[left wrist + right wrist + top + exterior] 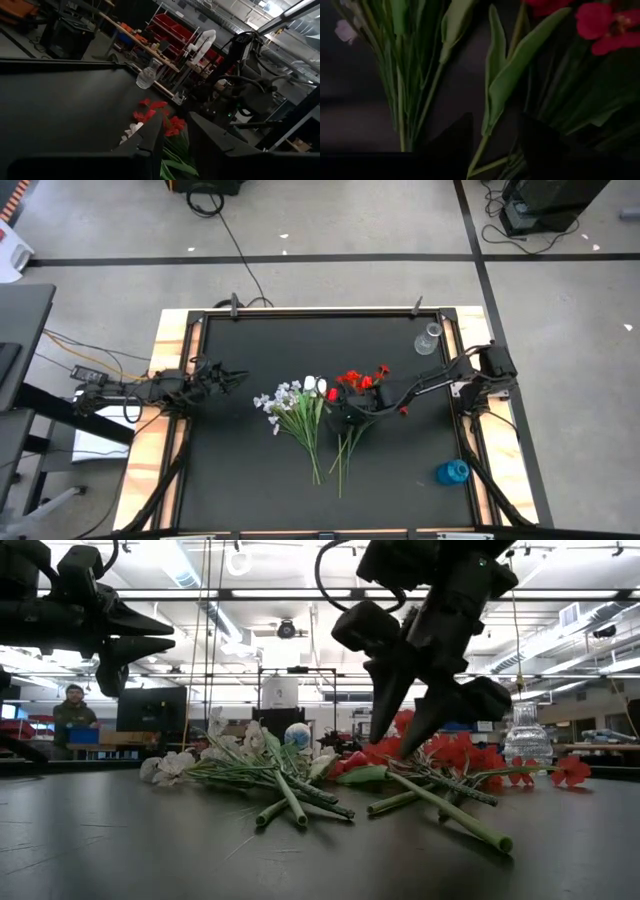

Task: Sort flowers into vase by color
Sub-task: Put the left red flower into the transparent vase

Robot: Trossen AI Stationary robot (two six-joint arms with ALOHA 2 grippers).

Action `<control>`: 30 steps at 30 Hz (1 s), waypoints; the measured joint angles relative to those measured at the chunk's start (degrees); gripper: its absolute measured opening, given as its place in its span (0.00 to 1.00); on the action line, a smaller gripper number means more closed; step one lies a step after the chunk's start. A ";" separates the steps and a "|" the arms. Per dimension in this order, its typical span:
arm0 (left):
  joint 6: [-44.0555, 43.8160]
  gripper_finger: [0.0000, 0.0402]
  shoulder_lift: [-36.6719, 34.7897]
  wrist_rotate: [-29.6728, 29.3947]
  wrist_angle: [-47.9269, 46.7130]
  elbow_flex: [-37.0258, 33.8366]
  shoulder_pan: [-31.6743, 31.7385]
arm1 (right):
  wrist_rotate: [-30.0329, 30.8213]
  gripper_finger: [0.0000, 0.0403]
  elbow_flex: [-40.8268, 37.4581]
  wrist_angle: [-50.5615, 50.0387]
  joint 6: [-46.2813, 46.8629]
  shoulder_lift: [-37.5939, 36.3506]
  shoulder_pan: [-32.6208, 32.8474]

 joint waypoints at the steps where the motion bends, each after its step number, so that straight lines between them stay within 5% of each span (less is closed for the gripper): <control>1: 0.04 0.24 0.00 0.00 0.00 0.00 0.00 | -0.19 0.41 0.00 0.61 -0.12 0.00 -0.03; 15: 0.47 0.24 1.62 -0.68 0.07 0.00 0.00 | -2.78 0.39 0.18 3.84 -0.72 6.49 -0.56; 26: 0.47 0.24 2.99 -0.87 0.15 0.01 0.00 | -2.30 0.04 0.04 6.36 -6.38 7.07 -2.84; 30: -0.13 0.24 2.99 -0.90 0.20 0.02 0.00 | 0.17 0.05 -0.09 6.50 -7.17 5.81 -3.07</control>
